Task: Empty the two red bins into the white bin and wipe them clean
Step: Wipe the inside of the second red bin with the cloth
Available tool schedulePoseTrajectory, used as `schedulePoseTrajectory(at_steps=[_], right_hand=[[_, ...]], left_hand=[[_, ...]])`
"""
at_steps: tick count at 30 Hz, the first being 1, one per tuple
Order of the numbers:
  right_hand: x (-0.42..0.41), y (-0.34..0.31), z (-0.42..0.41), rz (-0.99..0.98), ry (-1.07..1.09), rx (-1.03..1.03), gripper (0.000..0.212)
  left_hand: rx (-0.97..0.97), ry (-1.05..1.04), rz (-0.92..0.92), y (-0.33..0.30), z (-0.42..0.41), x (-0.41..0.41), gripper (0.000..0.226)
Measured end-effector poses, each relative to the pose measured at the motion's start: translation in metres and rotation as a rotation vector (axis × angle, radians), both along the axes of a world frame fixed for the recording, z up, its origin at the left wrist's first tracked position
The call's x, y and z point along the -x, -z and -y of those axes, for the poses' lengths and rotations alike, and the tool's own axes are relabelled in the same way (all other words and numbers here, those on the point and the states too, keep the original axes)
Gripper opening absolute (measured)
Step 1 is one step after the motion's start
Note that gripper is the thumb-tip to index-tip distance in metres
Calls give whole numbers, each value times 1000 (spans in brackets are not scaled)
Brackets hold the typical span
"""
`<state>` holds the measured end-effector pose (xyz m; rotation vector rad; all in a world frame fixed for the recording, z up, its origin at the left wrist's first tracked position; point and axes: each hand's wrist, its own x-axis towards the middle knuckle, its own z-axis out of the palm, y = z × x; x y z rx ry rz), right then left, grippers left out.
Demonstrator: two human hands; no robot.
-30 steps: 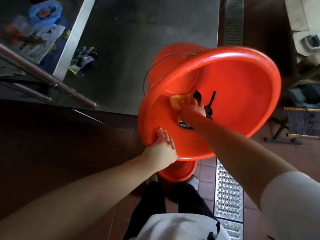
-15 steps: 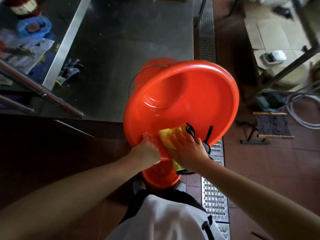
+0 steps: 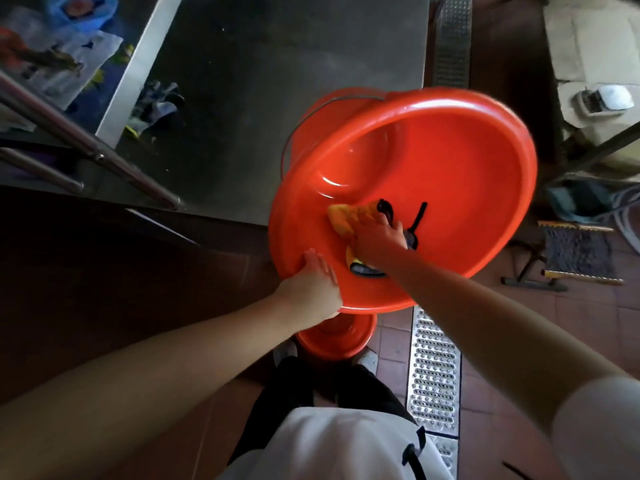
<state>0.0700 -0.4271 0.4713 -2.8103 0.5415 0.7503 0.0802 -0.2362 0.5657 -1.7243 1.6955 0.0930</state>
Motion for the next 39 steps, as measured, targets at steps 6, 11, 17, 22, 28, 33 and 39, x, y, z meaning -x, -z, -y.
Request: schedulePoseTrajectory(at_steps=[6, 11, 17, 22, 28, 33, 39], right_hand=[[-50, 27, 13, -60, 12, 10, 50], [-36, 11, -2, -54, 57, -2, 51], [31, -33, -34, 24, 12, -5, 59], [87, -55, -56, 212, -37, 65, 56], [98, -67, -51, 27, -245, 122, 110], [105, -88, -39, 80, -372, 271, 94], [110, -108, -20, 135, -502, 474, 69]], left_hand=[[143, -4, -39, 9, 0, -6, 61], [109, 57, -54, 6, -3, -15, 54], [54, 35, -169, -5, -2, -17, 30], [93, 39, -169, -11, -6, -19, 37], [78, 96, -156, -12, -9, -32, 52], [102, 129, -67, -23, -22, -52, 59], [-2, 90, 145, -56, -34, -76, 42]])
